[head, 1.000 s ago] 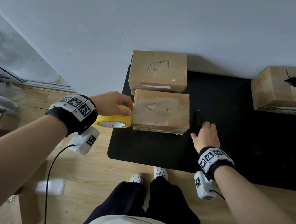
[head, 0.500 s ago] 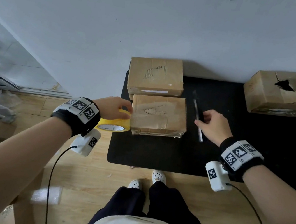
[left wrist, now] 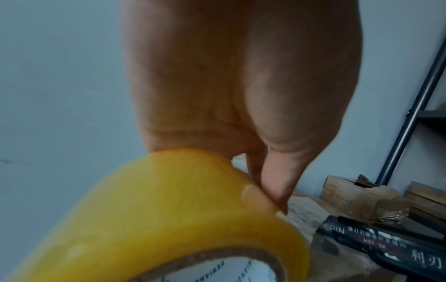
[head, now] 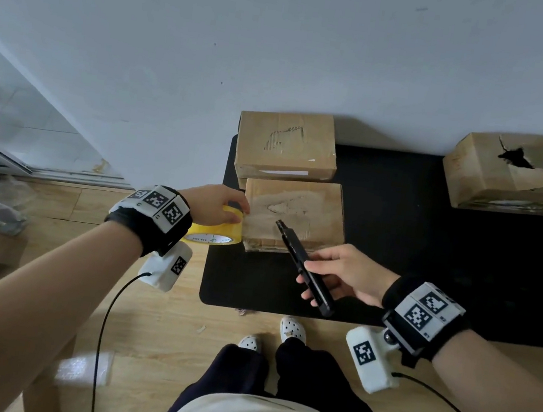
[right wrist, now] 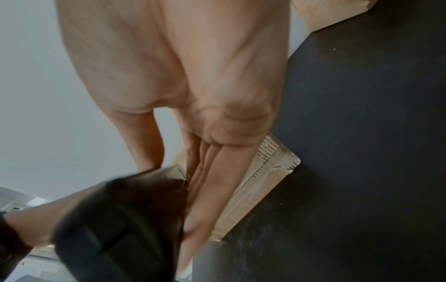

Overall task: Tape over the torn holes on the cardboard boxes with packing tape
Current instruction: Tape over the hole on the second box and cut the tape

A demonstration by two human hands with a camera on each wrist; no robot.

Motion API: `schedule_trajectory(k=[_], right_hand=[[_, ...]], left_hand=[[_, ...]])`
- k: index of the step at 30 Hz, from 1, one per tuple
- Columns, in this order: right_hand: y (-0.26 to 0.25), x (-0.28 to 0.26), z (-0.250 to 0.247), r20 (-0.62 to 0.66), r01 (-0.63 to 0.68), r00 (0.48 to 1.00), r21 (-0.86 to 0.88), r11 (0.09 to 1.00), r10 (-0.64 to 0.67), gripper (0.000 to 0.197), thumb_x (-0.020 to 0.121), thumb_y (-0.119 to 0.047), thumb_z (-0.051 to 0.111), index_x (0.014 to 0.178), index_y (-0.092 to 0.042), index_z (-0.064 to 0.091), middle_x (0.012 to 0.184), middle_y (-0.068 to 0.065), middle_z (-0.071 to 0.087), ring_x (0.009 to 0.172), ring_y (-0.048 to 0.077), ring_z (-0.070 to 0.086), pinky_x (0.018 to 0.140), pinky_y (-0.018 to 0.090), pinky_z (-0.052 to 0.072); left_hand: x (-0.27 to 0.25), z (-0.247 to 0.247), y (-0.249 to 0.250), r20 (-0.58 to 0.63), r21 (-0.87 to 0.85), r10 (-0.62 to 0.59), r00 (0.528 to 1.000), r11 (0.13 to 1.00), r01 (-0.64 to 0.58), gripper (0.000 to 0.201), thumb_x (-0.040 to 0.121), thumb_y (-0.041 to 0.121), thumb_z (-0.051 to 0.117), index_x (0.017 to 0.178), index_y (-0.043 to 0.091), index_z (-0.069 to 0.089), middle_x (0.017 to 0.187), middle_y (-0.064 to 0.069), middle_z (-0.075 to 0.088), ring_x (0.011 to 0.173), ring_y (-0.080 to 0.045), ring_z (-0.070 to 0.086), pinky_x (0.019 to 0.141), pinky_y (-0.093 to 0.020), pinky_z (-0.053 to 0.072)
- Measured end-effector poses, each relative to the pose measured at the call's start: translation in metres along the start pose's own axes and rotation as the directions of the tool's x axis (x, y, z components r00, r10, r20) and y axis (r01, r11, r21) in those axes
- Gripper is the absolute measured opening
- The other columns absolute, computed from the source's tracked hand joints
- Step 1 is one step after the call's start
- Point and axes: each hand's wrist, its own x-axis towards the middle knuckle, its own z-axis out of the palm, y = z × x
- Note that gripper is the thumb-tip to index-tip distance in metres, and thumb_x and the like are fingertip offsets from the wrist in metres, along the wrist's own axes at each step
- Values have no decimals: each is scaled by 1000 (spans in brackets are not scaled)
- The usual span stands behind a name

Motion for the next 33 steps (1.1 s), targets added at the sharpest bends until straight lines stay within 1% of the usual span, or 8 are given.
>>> schedule_trajectory(k=[4,7,10,14,19,25,29,33], right_hand=[[0,2,7,-2,-1,1000,15,1000,1,25,96,-11,53,114,6,60,97,18,67,82,32,68,77,48,57],[-3,5,11,-7,8,1000,25,1000,-8,24,97,-12,53,112,4,60,98,19,67,82,33,67,78,50,56],[-7,9,16,-14,13,1000,31,999,-13,25,97,-12,52,111,7,60,96,18,66,77,30,68,72,46,57],[-9,9,20,-26,15,1000,28,999,-14,27,97,-13,51,112,9,60,94,17,66,71,27,67,64,39,58],[-7,5,15,-16,15,1000,32,999,-14,27,97,-14,51,112,8,60,95,18,67,78,31,66,76,48,56],[-4,4,21,-9,14,1000,9,1000,-13,22,98,-13,51,105,4,63,94,18,66,72,28,67,66,41,58],[0,1,17,1,1,1000,-5,1000,-1,27,98,-14,51,110,8,61,96,18,67,76,30,66,74,47,57],[10,-8,9,43,-40,998,-97,994,45,28,97,-14,53,113,7,60,97,17,67,76,28,67,71,42,58]], left_hand=[[2,2,-4,-8,-28,36,999,999,-36,28,93,18,51,121,22,55,129,3,54,110,-12,48,99,-26,32],[2,5,-4,-21,-46,64,998,997,-65,27,94,18,50,120,25,55,128,5,53,104,-8,44,96,-23,32],[3,8,-6,-29,-52,85,996,995,-86,27,94,18,49,119,27,55,128,6,53,103,-8,45,96,-25,34],[3,11,-10,-46,-54,89,995,994,-92,26,94,20,49,117,31,55,129,7,54,111,-14,49,102,-34,37],[6,13,-11,-64,-73,75,995,994,-79,26,94,20,49,117,30,54,129,7,54,112,-14,48,102,-33,37],[5,16,-10,-80,-80,87,993,992,-94,26,93,19,50,117,29,55,128,7,55,117,-15,49,104,-37,37],[6,16,-10,-81,-87,79,994,992,-86,26,94,18,49,118,28,54,127,7,54,112,-14,48,100,-31,36],[6,16,-11,-95,-93,77,992,992,-86,28,94,17,49,119,27,54,123,7,53,109,-12,47,99,-30,35]])
